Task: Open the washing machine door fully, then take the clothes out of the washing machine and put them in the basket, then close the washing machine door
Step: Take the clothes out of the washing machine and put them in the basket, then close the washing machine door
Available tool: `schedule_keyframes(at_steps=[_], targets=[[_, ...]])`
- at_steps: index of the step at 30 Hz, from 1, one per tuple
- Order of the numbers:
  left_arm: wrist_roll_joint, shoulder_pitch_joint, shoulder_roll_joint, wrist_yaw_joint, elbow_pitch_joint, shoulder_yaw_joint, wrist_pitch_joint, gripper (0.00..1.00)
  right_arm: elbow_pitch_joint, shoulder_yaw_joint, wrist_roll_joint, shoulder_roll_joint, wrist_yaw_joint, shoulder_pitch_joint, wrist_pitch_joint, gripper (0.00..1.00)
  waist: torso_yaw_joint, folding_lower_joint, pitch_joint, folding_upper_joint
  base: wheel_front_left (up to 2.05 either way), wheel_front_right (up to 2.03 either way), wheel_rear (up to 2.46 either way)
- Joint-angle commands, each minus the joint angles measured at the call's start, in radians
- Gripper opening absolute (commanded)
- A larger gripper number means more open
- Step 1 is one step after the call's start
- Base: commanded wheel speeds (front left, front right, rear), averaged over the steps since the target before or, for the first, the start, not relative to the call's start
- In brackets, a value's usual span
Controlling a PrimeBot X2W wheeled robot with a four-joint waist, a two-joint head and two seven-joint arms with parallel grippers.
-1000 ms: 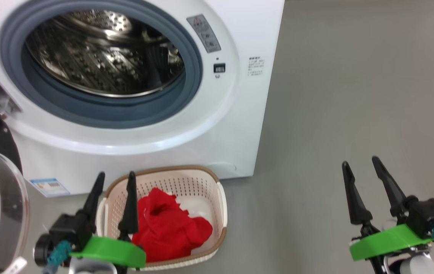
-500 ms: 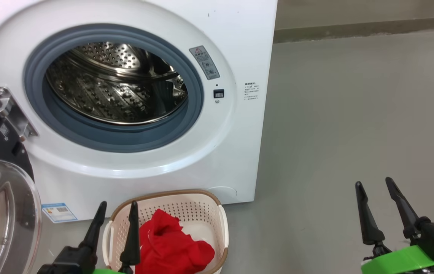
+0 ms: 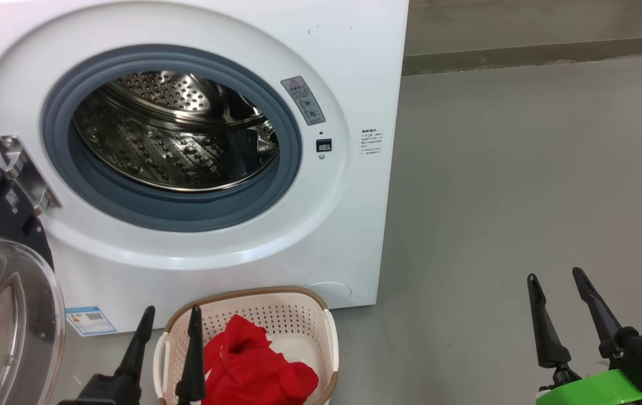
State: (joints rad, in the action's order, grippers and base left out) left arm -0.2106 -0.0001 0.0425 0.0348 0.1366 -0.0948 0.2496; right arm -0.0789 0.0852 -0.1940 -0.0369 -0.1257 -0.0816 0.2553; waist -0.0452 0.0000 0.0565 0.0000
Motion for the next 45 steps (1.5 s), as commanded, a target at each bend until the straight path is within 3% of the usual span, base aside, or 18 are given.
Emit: schedule_keyframes(at_steps=[1, 13, 28, 45], targets=[[0.008, -0.021, 0.009, 0.007, -0.029, 0.036, 0.012, 1.0, 0.029, -0.02, 0.005, -0.013, -0.005, 0.015, 0.006, 1.0, 0.0, 0.0, -0.002, 0.0, 0.0, 0.0, 0.0], [0.021, -0.025, 0.01, 0.014, -0.035, 0.042, 0.012, 1.0, 0.026, -0.026, -0.006, -0.013, -0.005, 0.02, 0.006, 1.0, 0.002, 0.0, -0.006, 0.0, -0.23, 0.15, 0.08], [0.029, -0.027, 0.01, 0.005, -0.045, 0.045, 0.012, 1.0, 0.029, -0.026, -0.013, -0.013, -0.005, 0.019, 0.006, 1.0, 0.012, 0.0, -0.02, 0.0, -1.11, 1.04, 0.07], [0.045, -0.033, 0.014, 0.002, -0.061, 0.047, 0.012, 1.0, 0.03, -0.023, -0.017, -0.013, -0.005, 0.023, 0.006, 1.0, 0.018, 0.0, -0.022, 0.0, -0.03, 0.03, 0.0]])
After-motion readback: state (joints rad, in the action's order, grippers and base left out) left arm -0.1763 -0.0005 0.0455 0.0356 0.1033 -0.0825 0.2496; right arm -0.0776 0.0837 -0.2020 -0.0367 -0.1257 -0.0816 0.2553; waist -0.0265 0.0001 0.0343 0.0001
